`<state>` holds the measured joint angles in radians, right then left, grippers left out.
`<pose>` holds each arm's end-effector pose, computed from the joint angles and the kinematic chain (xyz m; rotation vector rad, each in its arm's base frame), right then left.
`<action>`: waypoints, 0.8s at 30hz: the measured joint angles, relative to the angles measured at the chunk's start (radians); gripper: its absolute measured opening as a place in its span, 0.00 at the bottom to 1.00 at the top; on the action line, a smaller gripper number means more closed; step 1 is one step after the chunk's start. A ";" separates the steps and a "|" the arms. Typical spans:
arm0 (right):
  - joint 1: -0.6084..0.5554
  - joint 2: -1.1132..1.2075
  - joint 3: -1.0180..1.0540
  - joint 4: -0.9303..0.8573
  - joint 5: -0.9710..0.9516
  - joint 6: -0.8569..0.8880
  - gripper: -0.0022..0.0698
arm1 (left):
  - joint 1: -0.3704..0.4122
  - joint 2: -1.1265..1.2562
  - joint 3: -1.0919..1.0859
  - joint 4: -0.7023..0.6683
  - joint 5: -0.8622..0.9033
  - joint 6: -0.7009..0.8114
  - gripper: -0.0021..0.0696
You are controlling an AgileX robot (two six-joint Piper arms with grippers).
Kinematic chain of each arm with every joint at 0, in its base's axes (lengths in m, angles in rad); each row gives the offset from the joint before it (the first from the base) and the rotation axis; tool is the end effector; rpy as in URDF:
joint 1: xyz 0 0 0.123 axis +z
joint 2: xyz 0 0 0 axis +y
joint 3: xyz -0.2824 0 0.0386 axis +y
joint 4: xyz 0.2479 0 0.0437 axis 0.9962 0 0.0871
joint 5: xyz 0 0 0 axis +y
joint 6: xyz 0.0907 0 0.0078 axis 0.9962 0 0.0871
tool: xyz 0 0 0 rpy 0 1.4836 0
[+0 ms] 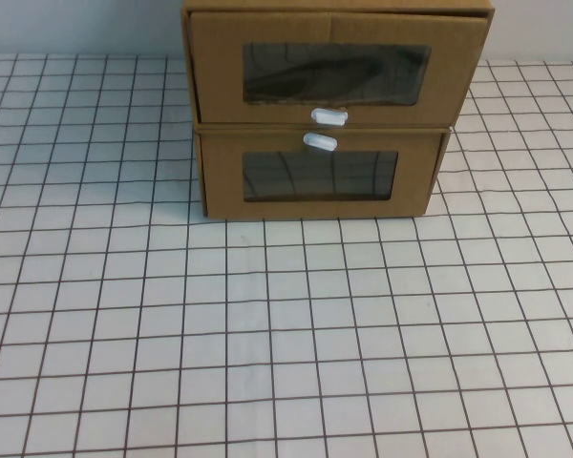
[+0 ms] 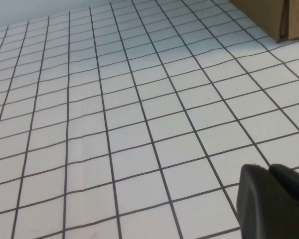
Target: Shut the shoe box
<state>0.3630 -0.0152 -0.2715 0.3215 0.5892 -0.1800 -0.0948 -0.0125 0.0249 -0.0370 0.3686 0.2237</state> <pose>0.0228 0.0258 0.2522 -0.3707 1.7453 0.4832 0.0523 -0.0062 0.1722 0.2730 1.8446 0.0529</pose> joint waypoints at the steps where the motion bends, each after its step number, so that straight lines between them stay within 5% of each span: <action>1: 0.000 0.000 0.000 0.000 0.000 0.000 0.01 | 0.000 0.000 0.000 0.000 0.000 0.000 0.02; 24: -0.098 0.000 0.298 -0.154 -0.236 -0.015 0.01 | 0.000 0.000 0.000 0.003 0.002 -0.012 0.02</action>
<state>0.2646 -0.0152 0.0268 0.1673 0.3534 -0.1945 -0.0948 -0.0125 0.0249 -0.0343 0.3705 0.2114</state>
